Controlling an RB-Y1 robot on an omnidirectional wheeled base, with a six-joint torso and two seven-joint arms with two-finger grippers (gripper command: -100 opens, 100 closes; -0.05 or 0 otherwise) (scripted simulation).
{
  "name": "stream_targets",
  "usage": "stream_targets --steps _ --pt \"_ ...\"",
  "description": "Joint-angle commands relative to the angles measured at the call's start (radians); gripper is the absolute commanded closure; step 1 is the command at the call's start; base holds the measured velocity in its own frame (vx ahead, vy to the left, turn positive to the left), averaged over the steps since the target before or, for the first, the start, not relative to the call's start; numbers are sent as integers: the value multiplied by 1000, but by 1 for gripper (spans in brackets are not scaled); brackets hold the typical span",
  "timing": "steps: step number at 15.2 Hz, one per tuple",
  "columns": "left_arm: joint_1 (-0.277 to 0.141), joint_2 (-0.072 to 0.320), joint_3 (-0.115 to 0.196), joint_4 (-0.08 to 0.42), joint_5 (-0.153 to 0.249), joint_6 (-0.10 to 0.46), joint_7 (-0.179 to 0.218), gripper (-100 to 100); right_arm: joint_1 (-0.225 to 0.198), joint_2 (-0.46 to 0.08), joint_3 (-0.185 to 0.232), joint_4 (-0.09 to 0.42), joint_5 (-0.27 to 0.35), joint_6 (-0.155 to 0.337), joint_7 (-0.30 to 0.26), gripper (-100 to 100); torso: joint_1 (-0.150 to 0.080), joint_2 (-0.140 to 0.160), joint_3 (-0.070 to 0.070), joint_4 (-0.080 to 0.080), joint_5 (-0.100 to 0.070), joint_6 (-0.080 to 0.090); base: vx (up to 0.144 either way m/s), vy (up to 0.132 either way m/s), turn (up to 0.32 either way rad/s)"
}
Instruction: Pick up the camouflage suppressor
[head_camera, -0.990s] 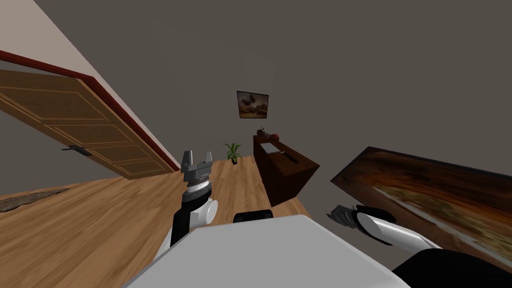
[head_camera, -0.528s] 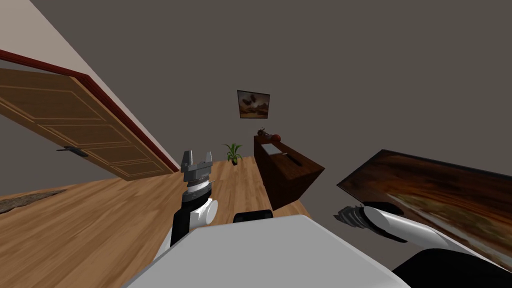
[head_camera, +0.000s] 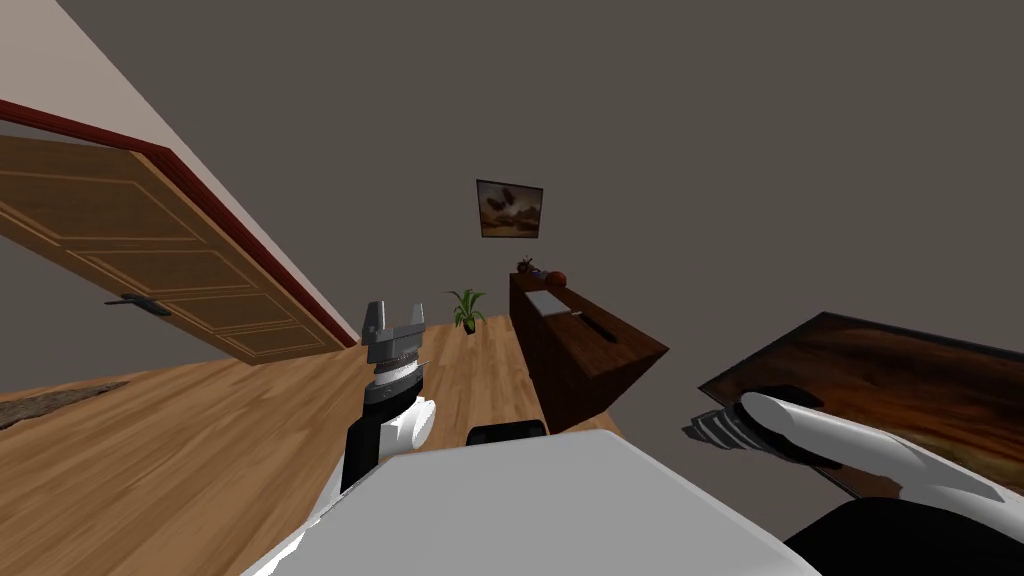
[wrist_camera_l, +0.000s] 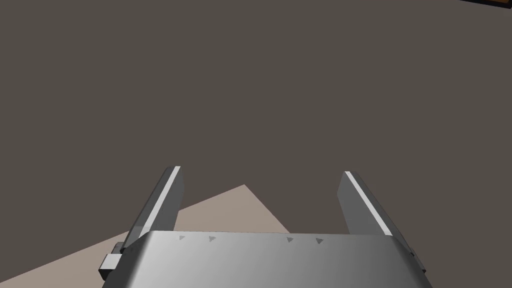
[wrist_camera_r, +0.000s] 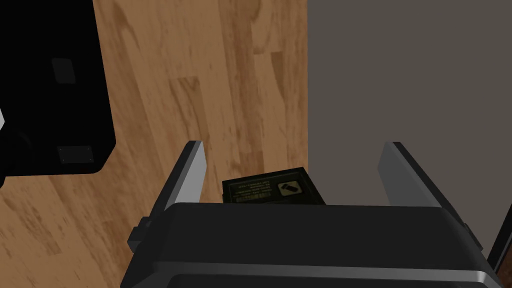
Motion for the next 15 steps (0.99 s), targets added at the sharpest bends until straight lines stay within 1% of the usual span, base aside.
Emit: stream_targets --steps 1,2,3,4,5,6,7,8,9,10,11,12,13,14,15 --pt "0 0 0 0 0 0 0 0 -3 -16 -5 12 -17 37 -4 -100 0 0 0 0 0 0 131 6 18" --pt "0 0 0 0 0 0 0 0 -14 -57 -12 40 -58 68 -16 -100 0 1 0 0 0 0 164 5 36" --pt "0 0 0 0 0 0 0 0 -14 -57 -12 40 -60 86 -16 -100 0 -1 0 0 0 0 188 -3 42" --pt "0 0 0 0 0 0 0 0 -14 -57 -12 40 -60 89 -16 -100 -1 -2 -1 0 0 0 134 5 22" --pt "0 0 0 0 0 0 0 0 -25 -94 -17 66 -100 124 -28 -100 0 -1 -1 0 0 0 156 9 46" --pt "0 0 0 0 0 0 0 0 -25 -94 -17 66 -100 138 -28 -100 0 -1 -1 0 0 0 182 7 45" --pt "0 0 0 0 0 0 0 0 -35 -127 -20 89 -136 161 -38 -100 0 -2 -1 0 0 0 216 34 82" --pt "0 0 0 0 0 0 0 0 -35 -127 -20 89 -137 181 -38 -100 1 -4 -2 -1 0 -1 230 24 69" --pt "0 0 0 0 0 0 0 0 -35 -127 -20 89 -137 183 -38 -100 1 -5 -3 -1 0 0 176 -8 22" --pt "0 0 0 0 0 0 0 0 -46 -155 -20 111 -172 219 -47 -100 0 -4 -3 -1 0 0 208 -7 54" --pt "0 0 0 0 0 0 0 0 -46 -155 -20 111 -172 224 -47 -100 -1 -5 -3 -1 0 0 214 -24 64" --pt "0 0 0 0 0 0 0 0 -56 -178 -18 129 -205 255 -55 -100 -2 -5 -3 -1 0 0 256 -17 108" --pt "0 0 0 0 0 0 0 0 -56 -178 -18 129 -205 260 -55 -100 -2 -7 -4 -2 -1 -1 276 -11 102" --pt "0 0 0 0 0 0 0 0 -65 -195 -13 145 -233 291 -62 -100 -1 -9 -5 -2 -1 -1 325 -18 116" --pt "0 0 0 0 0 0 0 0 -65 -195 -13 145 -233 291 -62 -100 -2 -12 -7 -3 -1 -1 293 -11 99"
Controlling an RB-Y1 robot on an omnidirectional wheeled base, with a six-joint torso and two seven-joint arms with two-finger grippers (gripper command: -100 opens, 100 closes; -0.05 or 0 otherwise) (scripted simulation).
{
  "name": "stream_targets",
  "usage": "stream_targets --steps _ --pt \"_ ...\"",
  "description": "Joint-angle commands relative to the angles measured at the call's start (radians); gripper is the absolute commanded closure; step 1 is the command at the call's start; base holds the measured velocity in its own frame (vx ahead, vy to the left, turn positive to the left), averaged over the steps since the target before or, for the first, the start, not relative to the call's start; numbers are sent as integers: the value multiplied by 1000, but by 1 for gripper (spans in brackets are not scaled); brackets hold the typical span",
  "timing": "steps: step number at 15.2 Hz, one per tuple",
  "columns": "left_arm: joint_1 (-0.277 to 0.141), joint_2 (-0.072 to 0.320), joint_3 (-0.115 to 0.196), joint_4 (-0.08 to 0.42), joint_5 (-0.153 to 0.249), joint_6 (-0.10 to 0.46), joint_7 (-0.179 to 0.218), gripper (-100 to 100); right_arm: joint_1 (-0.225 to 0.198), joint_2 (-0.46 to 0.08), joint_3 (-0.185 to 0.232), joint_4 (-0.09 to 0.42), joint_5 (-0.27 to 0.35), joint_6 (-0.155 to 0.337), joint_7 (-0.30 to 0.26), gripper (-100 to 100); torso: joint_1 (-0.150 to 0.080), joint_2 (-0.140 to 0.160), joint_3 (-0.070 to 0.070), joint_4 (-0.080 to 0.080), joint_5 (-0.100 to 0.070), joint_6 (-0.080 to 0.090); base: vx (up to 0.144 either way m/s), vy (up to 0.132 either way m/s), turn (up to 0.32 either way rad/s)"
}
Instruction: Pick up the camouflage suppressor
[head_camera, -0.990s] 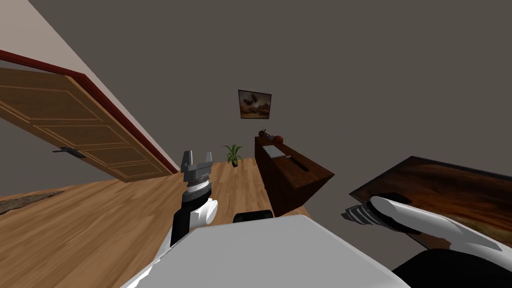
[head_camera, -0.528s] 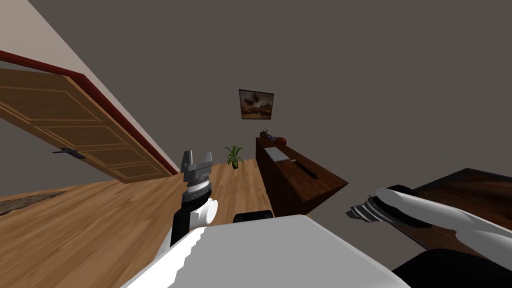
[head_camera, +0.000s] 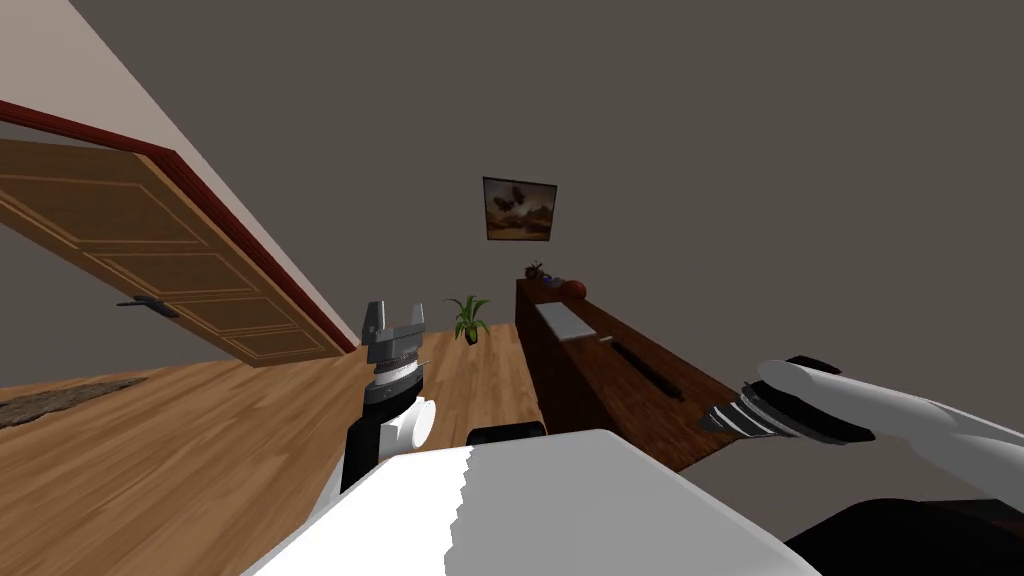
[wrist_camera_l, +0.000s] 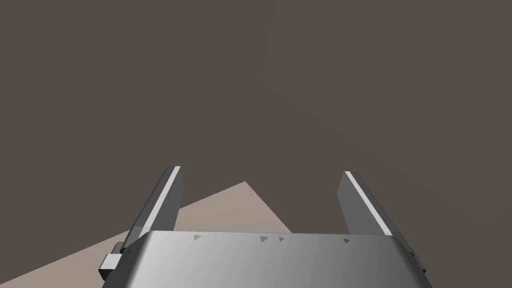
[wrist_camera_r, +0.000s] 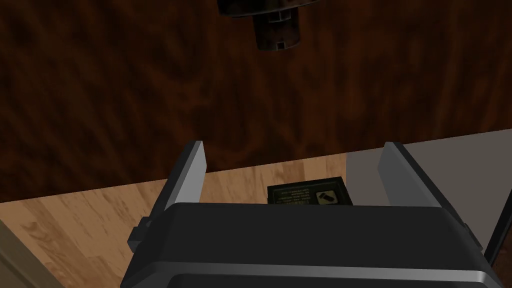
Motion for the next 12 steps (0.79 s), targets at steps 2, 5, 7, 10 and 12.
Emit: stream_targets --steps 2,5,7,10,12 --pt "0 0 0 0 0 0 0 0 -16 -28 15 27 -56 63 -16 -100 0 0 0 0 0 0 314 -21 135" --pt "0 0 0 0 0 0 0 0 -24 -36 28 40 -83 89 -22 -100 0 1 1 0 0 0 257 -23 114" --pt "0 0 0 0 0 0 0 0 -21 -35 25 38 -79 84 -20 -100 0 2 1 0 0 0 213 -40 58" --pt "-1 0 0 0 0 0 0 0 -7 -57 71 71 -143 41 -11 -100 1 18 10 4 0 1 -26 -7 150" --pt "-1 0 0 0 0 0 0 0 8 -77 116 102 -196 -5 -1 -100 3 26 15 6 0 1 -111 20 166"
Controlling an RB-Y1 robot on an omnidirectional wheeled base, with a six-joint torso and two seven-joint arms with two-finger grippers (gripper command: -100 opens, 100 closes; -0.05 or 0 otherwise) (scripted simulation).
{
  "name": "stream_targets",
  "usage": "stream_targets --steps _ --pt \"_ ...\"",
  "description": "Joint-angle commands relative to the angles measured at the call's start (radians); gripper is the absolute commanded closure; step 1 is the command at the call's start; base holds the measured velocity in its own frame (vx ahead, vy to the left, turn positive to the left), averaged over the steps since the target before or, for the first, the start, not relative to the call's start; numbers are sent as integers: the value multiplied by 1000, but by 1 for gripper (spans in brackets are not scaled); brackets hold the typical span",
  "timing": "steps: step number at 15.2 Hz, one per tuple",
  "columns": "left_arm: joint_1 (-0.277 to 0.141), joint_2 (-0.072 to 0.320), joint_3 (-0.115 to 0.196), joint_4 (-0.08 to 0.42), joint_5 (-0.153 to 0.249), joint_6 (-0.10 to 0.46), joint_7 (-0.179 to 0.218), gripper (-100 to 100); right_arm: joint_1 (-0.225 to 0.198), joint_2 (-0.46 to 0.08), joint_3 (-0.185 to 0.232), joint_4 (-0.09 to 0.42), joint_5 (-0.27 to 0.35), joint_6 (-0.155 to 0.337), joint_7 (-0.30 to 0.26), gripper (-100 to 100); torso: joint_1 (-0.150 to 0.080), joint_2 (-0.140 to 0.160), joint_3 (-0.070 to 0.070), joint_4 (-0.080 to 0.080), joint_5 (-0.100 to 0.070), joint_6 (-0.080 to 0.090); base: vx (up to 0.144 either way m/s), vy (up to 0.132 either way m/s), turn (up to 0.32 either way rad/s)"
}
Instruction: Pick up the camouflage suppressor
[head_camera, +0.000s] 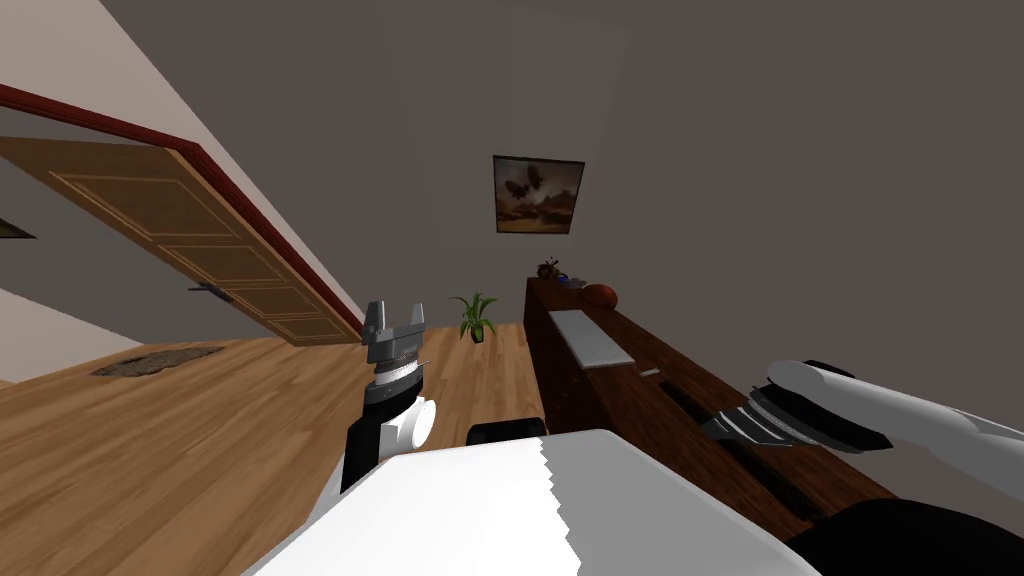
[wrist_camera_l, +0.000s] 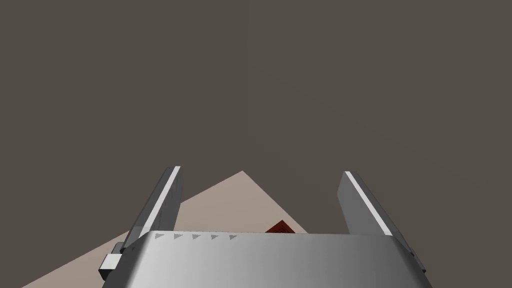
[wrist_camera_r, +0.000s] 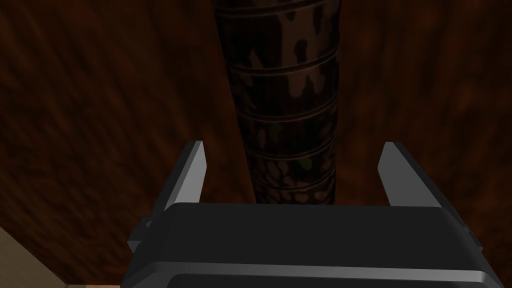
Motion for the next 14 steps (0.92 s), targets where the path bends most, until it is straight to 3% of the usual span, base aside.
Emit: stream_targets --steps 1,5,8,10,12,13,14 --pt "0 0 0 0 0 0 0 0 4 -11 27 21 -35 -28 8 -100 0 0 0 0 0 0 -115 19 113" --pt "0 0 0 0 0 0 0 0 27 -42 95 68 -122 -97 23 -100 0 0 1 0 0 1 -81 15 125" --pt "0 0 0 0 0 0 0 0 34 -52 117 84 -159 -120 28 -100 0 0 0 0 0 0 -72 10 130" --pt "0 0 0 0 0 0 0 0 49 -73 162 115 -214 -167 38 -100 -1 0 0 0 0 0 -72 7 154" --pt "0 0 0 0 0 0 0 0 55 -68 146 99 -205 -156 32 -100 -1 0 0 0 0 0 -59 11 76" --pt "0 0 0 0 0 0 0 0 55 -69 149 102 -209 -160 33 100 -1 -1 0 0 0 1 -15 3 -1" --pt "0 0 0 0 0 0 0 0 55 -69 149 102 -209 -161 33 100 -1 -2 -1 0 0 1 -7 1 2"
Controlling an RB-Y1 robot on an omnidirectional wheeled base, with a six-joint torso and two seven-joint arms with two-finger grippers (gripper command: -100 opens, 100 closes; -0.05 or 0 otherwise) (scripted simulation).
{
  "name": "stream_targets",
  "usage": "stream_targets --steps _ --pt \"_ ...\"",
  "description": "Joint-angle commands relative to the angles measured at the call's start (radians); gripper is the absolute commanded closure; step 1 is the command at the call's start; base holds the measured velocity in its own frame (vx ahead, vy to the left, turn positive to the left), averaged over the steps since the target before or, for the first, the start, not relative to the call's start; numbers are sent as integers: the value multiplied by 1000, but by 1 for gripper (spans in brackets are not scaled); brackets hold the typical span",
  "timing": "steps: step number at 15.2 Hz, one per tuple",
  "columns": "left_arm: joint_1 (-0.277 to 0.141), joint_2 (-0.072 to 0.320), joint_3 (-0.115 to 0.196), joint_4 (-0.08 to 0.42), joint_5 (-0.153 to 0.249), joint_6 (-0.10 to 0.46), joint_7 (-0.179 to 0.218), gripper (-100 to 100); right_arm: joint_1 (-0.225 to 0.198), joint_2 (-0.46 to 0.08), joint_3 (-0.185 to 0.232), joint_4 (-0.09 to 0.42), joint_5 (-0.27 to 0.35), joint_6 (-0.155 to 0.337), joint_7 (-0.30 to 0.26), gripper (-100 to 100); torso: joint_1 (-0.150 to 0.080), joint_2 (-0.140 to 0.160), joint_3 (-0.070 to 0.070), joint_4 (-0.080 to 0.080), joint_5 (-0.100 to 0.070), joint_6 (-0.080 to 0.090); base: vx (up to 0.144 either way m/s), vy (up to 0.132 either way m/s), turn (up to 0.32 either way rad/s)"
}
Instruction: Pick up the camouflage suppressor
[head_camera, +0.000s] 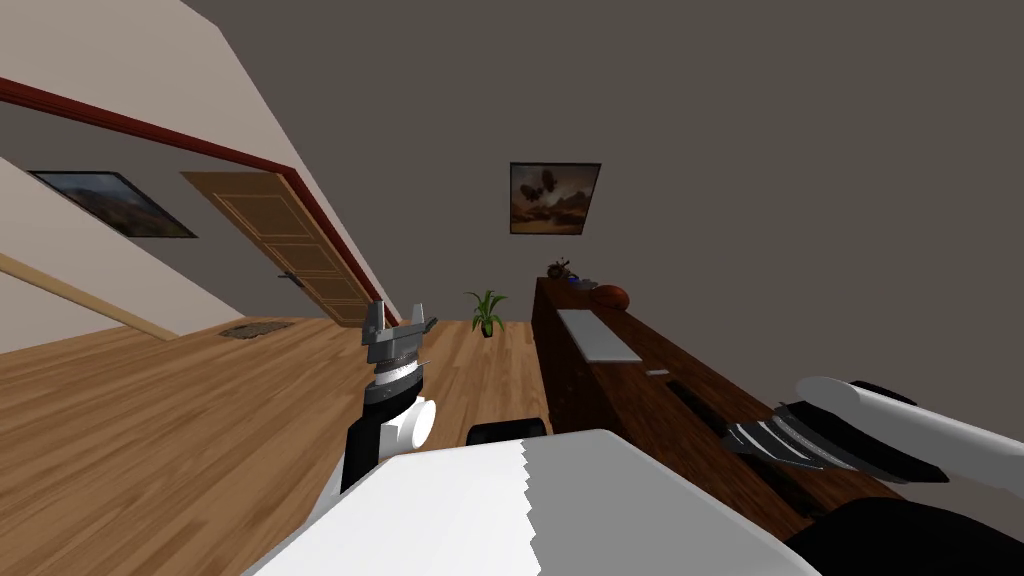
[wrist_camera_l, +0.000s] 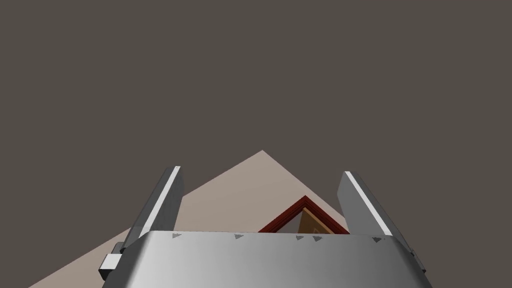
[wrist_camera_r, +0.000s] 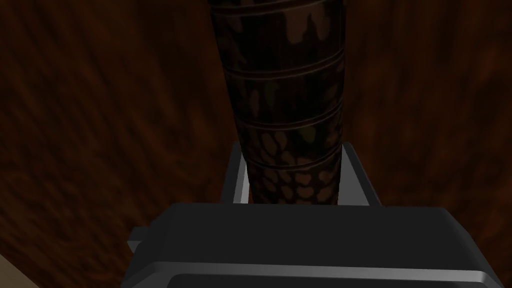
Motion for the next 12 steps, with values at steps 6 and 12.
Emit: stream_targets --steps 6,12 --pt "0 0 0 0 0 0 0 0 -28 28 -54 -33 80 63 -10 100 -1 -5 -2 -1 0 2 39 -6 -96" --pt "0 0 0 0 0 0 0 0 -51 59 -122 -80 173 133 -25 100 -1 -7 -4 -1 1 1 82 -14 -127"
